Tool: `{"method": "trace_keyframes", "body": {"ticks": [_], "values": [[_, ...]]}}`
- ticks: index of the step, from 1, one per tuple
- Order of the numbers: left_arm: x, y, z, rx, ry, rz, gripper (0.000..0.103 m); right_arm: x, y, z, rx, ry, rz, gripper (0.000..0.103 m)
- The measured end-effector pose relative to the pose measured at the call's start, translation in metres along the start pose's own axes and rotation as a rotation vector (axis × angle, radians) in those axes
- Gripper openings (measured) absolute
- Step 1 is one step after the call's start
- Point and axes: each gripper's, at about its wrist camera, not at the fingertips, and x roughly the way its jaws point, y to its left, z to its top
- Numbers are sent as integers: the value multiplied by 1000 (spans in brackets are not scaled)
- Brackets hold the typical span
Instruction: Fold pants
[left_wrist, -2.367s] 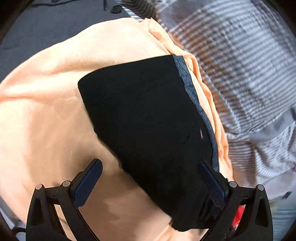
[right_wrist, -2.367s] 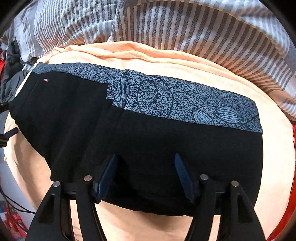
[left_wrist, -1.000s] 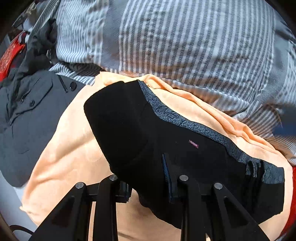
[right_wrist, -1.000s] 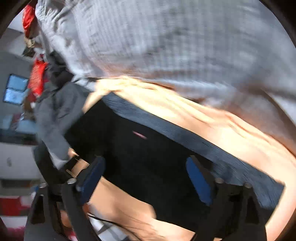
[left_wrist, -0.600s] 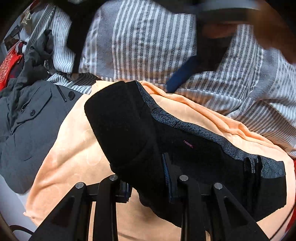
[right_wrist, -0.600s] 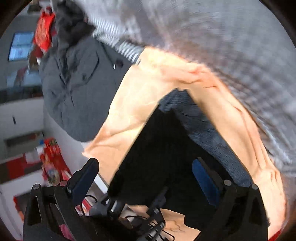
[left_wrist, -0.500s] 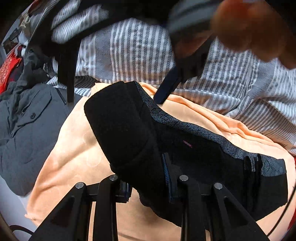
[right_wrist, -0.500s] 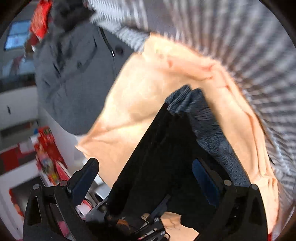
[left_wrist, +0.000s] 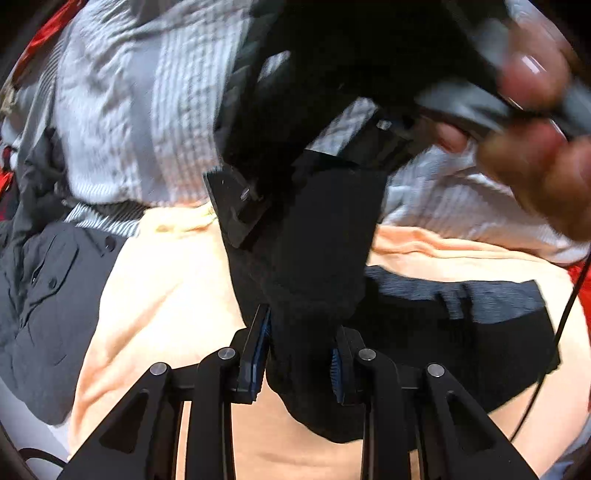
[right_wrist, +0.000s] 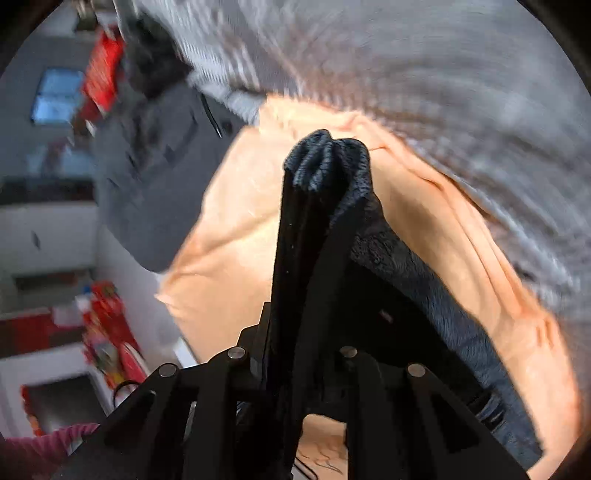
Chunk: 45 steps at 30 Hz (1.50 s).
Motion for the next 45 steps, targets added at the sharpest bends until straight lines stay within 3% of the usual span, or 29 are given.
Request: {"method": "trace_keyframes", "body": {"ticks": [8,16,22,27,30,31,32,33,37,41,45], "values": [[-50,-92,8,206,-29,-76,30,-95,-60,-105,158,-300,268,19],[-74,-209,-4,439,8,-154,30,-167,-143,-232,287,-519,395,19],[-53,-295,-30,597,105,-206,30,-168,-221,-312,436,-628,442,22],[-23,-344,-73,729,197,-173,30,-134,-278,-366,575,-654,474,22],[-7,-357,-90,773,227,-129,31,-106,-307,-382,660,-641,457,22],[-6,-361,-95,783,232,-122,39,-99,-312,-385,680,-640,453,22],[-5,-363,-96,783,248,-129,52,-95,-315,-385,690,-644,452,22],[-7,-359,-99,770,266,-144,56,-94,-316,-385,694,-648,441,22],[-27,-343,-92,754,260,-166,58,-108,-308,-383,718,-608,317,36],[-45,-300,-64,609,242,-171,58,-145,-290,-384,710,-631,49,43],[-29,-249,-27,398,224,-79,58,-174,-278,-357,605,-700,-36,43]]}}
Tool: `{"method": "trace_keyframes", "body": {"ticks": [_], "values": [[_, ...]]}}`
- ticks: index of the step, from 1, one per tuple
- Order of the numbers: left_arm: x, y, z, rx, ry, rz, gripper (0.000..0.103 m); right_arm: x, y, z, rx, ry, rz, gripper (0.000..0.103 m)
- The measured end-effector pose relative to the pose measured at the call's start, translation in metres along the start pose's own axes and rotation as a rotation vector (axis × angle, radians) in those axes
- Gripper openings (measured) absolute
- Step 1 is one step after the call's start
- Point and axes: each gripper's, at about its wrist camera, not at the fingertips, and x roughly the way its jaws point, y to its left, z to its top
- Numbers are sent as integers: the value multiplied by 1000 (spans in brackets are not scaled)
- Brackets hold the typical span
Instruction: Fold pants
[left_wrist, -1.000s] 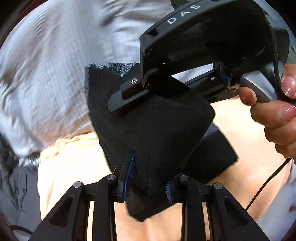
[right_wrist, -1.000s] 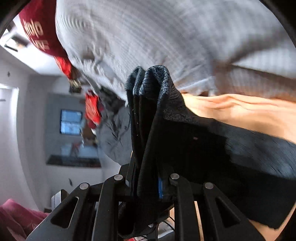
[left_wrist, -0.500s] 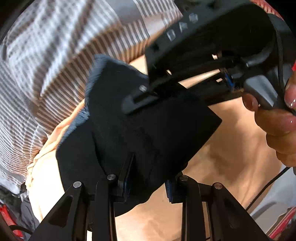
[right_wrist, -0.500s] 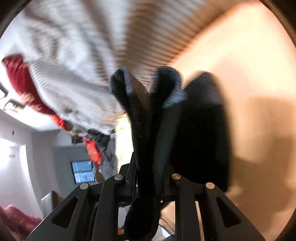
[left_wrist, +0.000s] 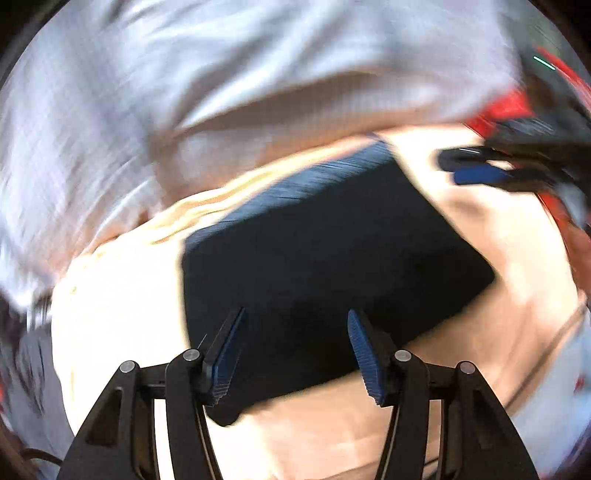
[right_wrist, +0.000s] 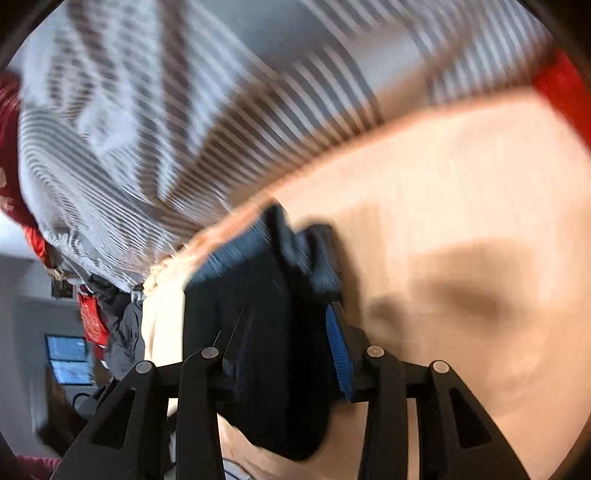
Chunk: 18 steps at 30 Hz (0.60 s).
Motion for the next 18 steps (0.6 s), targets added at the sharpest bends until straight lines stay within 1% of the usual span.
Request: {"method": "trace_keyframes", "body": {"ticks": [2,3,5,6,7,8,9,10,11,12,13,14,15,16,17,18], "values": [[18,27,11,-112,30,43,58,19,13,17,-32,13,-2,43],[26,40,13,-158,36,50,58,30,18,22,-41,23,-10,43],[41,59,14,-226,55,80,58,61,25,32,-55,85,-59,42],[48,71,13,-255,62,84,58,66,27,33,-58,103,-87,29],[52,76,11,-268,66,84,58,69,30,32,-69,102,-105,12],[54,79,6,-277,73,80,58,64,26,28,-69,87,-89,10],[59,80,0,-288,89,55,58,60,25,24,-58,70,-84,8],[66,80,-5,-291,109,27,61,56,16,18,-30,68,-97,8],[76,76,-13,-288,148,-4,73,55,8,13,0,78,-93,8],[86,78,-15,-291,160,-7,76,52,-5,7,53,84,-77,11],[87,76,-23,-306,143,-8,76,47,-15,3,90,76,-54,13],[86,75,-26,-314,121,-9,76,37,-22,-2,120,55,-45,18],[85,75,-27,-311,114,-10,76,28,-28,-7,131,41,-59,37],[84,75,-27,-311,114,-13,76,20,-33,-12,138,24,-61,67],[85,76,-28,-320,116,-21,76,16,-38,-16,144,12,-47,76],[83,78,-29,-327,118,-26,76,15,-42,-20,155,16,-26,76]]}}
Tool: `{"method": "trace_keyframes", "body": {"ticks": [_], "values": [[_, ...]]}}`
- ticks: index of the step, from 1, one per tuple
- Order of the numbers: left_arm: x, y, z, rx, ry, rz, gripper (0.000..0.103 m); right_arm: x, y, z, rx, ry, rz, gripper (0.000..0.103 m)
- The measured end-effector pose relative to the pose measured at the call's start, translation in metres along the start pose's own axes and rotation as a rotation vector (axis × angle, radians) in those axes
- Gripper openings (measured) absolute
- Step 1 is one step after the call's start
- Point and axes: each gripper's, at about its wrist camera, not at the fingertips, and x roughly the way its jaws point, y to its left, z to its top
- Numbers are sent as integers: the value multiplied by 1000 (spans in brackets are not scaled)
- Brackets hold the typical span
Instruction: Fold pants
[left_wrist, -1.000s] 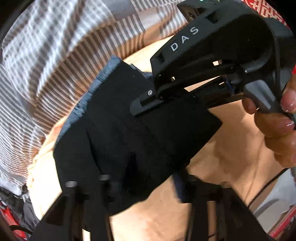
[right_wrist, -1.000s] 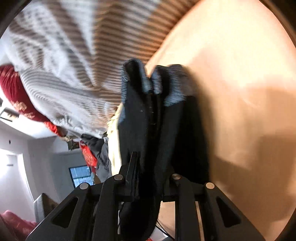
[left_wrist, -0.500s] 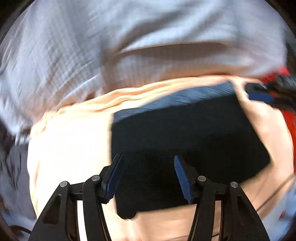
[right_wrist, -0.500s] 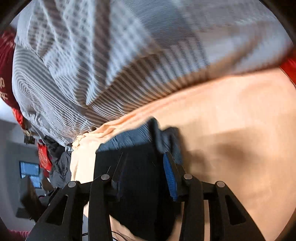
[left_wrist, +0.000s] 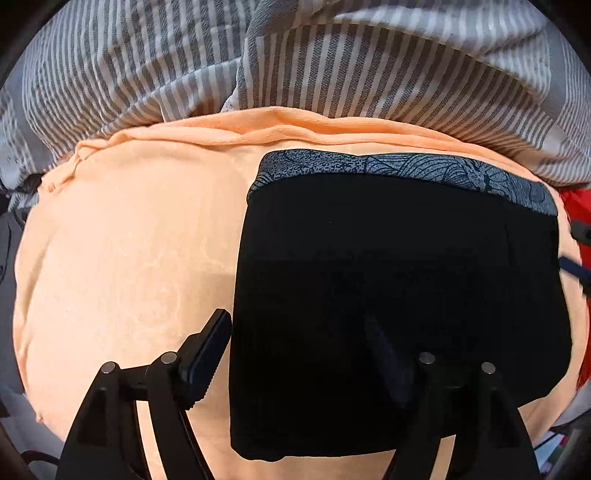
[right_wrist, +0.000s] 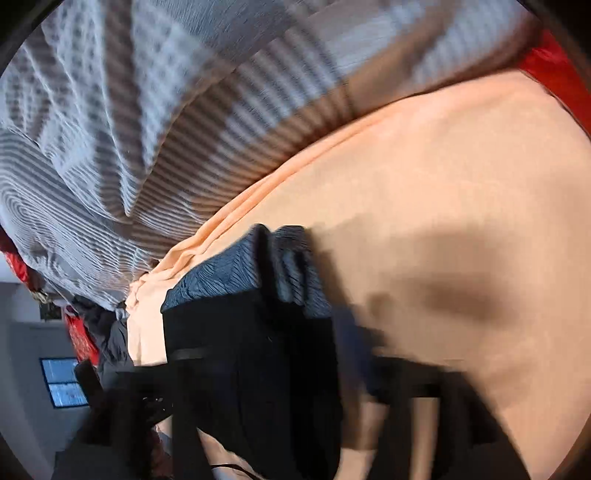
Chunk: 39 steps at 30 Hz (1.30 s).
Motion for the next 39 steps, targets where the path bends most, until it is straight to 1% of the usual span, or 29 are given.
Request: {"method": "trace_keyframes", "body": {"ticks": [1,2,3,4,5,6,7,8,9,10,11,12,13,15,19,22,24,26,28,29,30,32,34,37,39], "values": [[0,1,0,-2,1,-4,76,4,-7,-3,22,34,15,76],[0,1,0,3,0,-4,76,14,-12,-7,54,78,11,75],[0,1,0,11,-3,-1,76,25,-15,-11,84,113,21,67],[0,1,0,15,-3,4,76,34,-19,-15,119,146,58,58],[1,1,4,16,-1,9,76,38,-20,-16,147,145,81,42],[-3,0,4,16,2,17,76,37,-18,-15,149,119,85,38],[-3,1,6,15,1,16,76,36,-13,-11,135,97,113,22],[-1,3,9,13,1,12,76,33,-6,-5,121,79,148,17],[-2,3,10,9,-1,-3,76,32,0,1,102,68,162,16],[-3,2,10,8,0,-22,76,32,9,9,63,58,161,15],[-3,0,10,13,3,-22,76,33,18,16,16,52,131,15],[-1,-3,8,22,5,-11,76,35,24,21,-26,57,67,16],[0,-5,8,30,10,-2,76,39,29,23,-56,69,-11,21],[3,-9,7,43,19,12,76,36,35,19,-90,73,-88,25],[4,-7,7,39,22,5,77,17,51,-5,-158,37,-182,27],[5,-6,7,34,21,9,81,7,63,-23,-207,13,-189,27],[7,-4,7,22,23,4,81,5,73,-37,-250,18,-194,28],[9,-5,8,26,23,7,81,8,80,-46,-298,10,-228,34],[9,-4,8,29,22,9,81,12,81,-50,-297,10,-261,36],[8,-4,8,28,21,8,81,12,80,-53,-283,9,-263,36],[8,-4,8,28,24,8,81,7,79,-56,-278,-9,-273,36],[8,-4,8,27,23,6,81,-1,85,-62,-305,-47,-300,36],[8,-4,7,29,18,6,81,-4,93,-66,-337,-63,-294,36],[8,-3,6,26,19,6,81,4,92,-69,-365,-33,-322,38],[7,-3,6,27,20,7,81,14,82,-68,-337,5,-333,37]]}}
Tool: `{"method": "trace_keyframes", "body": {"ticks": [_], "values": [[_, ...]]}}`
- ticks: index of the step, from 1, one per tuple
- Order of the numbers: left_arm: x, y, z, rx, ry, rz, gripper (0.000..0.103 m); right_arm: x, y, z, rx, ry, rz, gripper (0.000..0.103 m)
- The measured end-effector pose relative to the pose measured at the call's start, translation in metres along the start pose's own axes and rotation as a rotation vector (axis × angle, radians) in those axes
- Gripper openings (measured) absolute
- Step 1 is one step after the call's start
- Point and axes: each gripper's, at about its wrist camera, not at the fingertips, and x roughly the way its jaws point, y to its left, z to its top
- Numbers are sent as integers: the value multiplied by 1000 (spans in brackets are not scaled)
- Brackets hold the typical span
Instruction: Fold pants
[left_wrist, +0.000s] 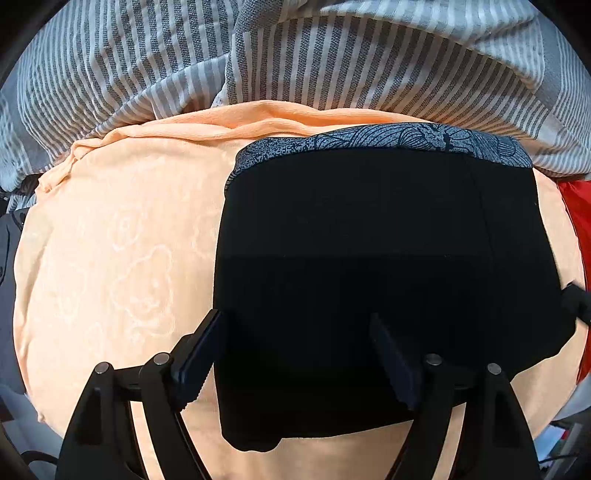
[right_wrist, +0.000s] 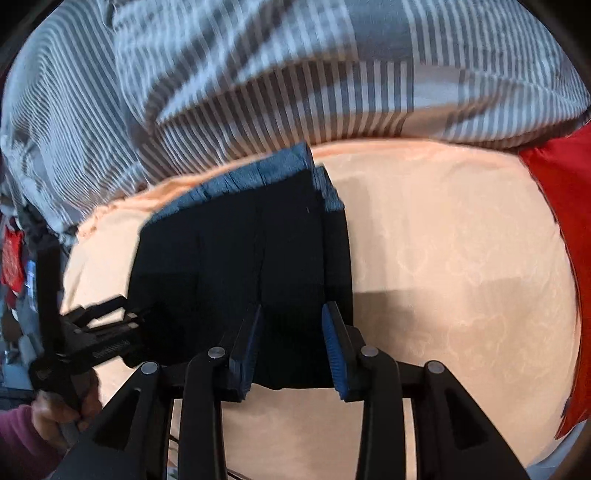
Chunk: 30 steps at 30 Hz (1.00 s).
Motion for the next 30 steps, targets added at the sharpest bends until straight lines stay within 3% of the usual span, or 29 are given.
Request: {"method": "trace_keyframes", "body": {"ticks": [3,13,16,19,30], "values": [[0,-1,-1,7,0,2,81,11,-13,-5,72,28,22,37],[2,-5,0,8,9,14,82,19,-3,-12,-73,-4,-65,39],[6,-2,1,-10,17,17,90,19,1,-14,-101,-19,-101,42],[8,4,2,-39,29,-8,90,16,-1,-15,-77,-25,-96,43],[-8,15,-11,-11,46,34,90,-7,-17,-30,7,40,-137,43]]}}
